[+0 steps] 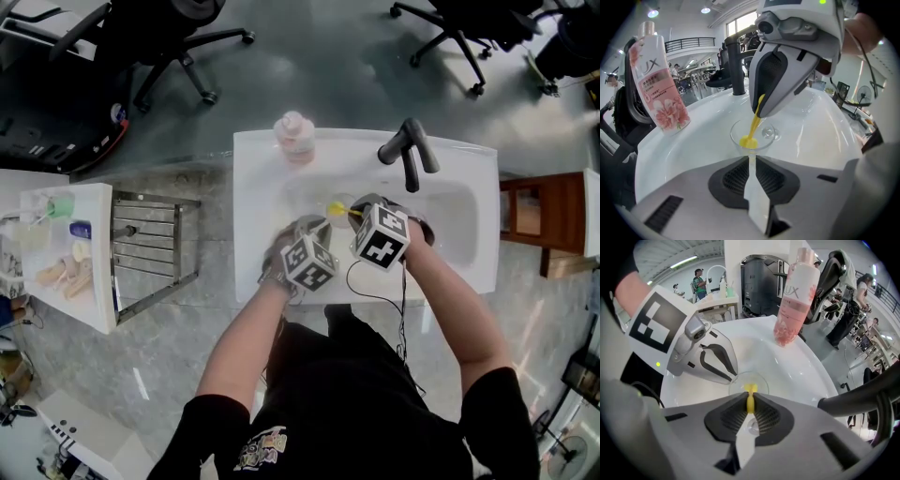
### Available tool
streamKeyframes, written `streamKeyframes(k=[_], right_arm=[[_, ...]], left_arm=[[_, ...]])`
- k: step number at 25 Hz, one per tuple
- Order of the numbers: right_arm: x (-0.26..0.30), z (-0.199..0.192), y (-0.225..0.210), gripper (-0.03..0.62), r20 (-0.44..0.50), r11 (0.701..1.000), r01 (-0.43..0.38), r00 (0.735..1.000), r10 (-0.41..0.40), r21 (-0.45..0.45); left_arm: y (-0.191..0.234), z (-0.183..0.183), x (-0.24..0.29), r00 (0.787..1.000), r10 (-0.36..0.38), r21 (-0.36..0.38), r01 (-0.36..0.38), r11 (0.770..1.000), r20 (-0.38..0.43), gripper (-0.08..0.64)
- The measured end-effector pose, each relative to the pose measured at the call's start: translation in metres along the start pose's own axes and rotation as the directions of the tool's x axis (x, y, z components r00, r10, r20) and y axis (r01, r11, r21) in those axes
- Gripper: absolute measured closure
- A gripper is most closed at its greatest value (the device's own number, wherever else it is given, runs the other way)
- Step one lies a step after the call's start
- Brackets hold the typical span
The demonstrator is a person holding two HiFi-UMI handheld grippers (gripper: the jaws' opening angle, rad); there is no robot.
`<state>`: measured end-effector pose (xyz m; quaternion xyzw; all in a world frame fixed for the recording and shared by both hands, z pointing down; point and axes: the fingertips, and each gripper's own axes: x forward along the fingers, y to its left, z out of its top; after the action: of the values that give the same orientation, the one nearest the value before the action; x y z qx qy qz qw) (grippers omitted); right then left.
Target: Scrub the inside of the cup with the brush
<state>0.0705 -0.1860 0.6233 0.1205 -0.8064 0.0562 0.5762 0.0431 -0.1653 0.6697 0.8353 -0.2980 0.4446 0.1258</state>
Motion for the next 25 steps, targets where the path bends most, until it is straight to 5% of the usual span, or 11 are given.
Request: streamKeyframes(k=[10, 25], right_arm=[[0.000, -0.016, -0.009, 0.554, -0.076, 0.998, 0.042, 0.996, -0.045, -0.051], [0.006, -0.023, 0.020, 0.554, -0.154, 0.988, -0.091, 0.986, 0.072, -0.124]], left_arm=[[-0.001, 0.001, 0.000, 1.000, -0.003, -0.008, 0.003, 1.000, 0.005, 0.520], [0.000, 0.000, 0.002, 1.000, -0.008, -0.013, 0.009, 1.000, 0.011, 0.520]])
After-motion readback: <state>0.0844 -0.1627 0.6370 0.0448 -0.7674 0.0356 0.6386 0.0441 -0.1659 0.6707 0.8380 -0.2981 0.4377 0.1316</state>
